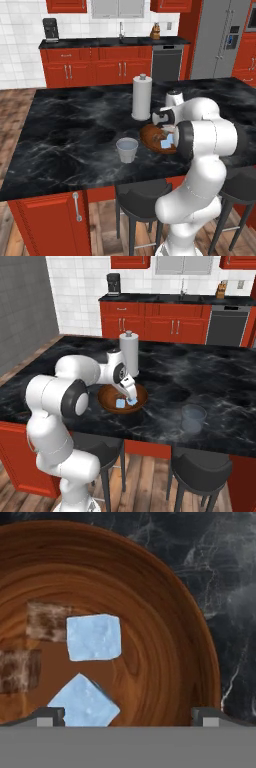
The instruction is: There are four ice cubes in the ice bowl. Place two ice cubes in each glass of water.
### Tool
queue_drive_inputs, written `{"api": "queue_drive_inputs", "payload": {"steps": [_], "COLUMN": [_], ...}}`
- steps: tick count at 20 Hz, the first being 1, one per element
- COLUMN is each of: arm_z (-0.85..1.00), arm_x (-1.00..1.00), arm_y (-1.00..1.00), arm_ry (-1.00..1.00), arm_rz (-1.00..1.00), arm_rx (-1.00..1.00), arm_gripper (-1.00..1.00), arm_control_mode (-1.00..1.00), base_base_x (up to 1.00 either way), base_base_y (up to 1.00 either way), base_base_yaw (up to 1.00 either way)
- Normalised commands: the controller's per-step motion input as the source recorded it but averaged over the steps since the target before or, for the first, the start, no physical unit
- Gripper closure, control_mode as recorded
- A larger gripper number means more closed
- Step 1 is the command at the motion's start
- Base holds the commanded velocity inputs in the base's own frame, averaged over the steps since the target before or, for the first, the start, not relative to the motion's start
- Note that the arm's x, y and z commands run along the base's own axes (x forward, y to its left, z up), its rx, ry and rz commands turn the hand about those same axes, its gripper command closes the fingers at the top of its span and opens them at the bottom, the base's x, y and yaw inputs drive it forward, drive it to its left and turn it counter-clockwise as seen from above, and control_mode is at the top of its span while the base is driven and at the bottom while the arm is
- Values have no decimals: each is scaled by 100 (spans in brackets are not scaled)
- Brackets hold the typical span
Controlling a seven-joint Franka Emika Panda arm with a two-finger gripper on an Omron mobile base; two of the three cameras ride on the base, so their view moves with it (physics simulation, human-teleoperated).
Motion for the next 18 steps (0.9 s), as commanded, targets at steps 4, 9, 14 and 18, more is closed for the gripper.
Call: {"api": "queue_drive_inputs", "payload": {"steps": [4,9,14,18], "arm_z": [-19,-24,-23,-17], "arm_x": [18,34,42,18], "arm_y": [-4,-2,-8,-21], "arm_ry": [2,1,0,1], "arm_rz": [3,3,3,6], "arm_rx": [0,0,0,0], "arm_gripper": [-100,-100,-100,-100], "arm_control_mode": [-100,-100,-100,-100], "base_base_x": [0,0,0,0], "base_base_y": [0,0,0,0], "base_base_yaw": [0,0,0,0]}}
